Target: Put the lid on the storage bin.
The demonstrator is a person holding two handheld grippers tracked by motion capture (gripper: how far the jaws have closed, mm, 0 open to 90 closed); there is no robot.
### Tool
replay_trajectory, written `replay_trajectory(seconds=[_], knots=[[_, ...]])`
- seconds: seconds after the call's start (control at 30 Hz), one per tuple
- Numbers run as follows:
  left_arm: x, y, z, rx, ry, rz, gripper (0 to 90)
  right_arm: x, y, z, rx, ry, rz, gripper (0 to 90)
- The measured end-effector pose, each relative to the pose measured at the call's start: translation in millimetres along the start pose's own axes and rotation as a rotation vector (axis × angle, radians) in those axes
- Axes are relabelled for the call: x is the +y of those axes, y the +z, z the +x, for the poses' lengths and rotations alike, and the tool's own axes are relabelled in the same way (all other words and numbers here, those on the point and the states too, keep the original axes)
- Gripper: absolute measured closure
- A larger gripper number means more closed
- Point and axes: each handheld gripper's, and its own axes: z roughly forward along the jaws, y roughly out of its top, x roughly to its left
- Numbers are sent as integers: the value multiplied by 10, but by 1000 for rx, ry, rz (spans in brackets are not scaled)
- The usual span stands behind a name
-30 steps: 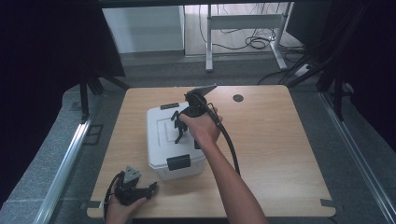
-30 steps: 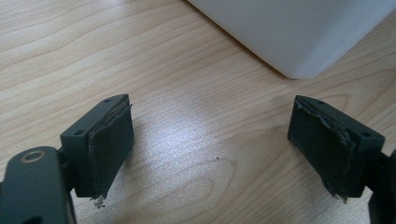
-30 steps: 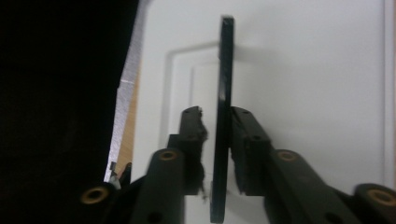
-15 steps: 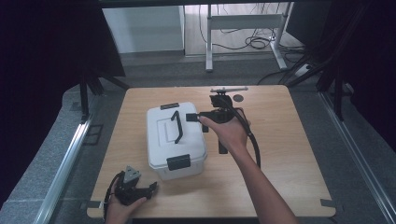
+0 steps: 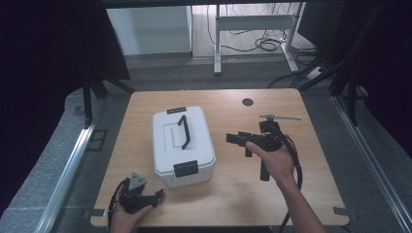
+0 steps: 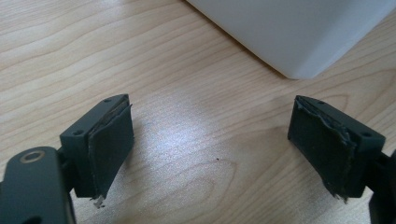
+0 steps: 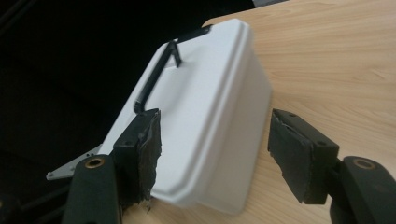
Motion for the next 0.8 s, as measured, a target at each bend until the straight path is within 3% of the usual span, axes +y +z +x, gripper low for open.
replay_trajectory(seconds=[0.1, 0.33, 0.5, 0.8], knots=[[-1, -1, -3, 3, -2, -1, 142, -148, -180, -191, -17, 25, -16, 346], [-2, -2, -3, 4, -3, 0, 142, -462, -376, -448, -50, 54, -23, 345], [-2, -3, -1, 3, 0, 2, 142, -616, -425, -584, -73, 72, -2, 346], [-2, -3, -1, 4, 0, 2, 142, -661, -411, -671, -66, 101, -10, 345]])
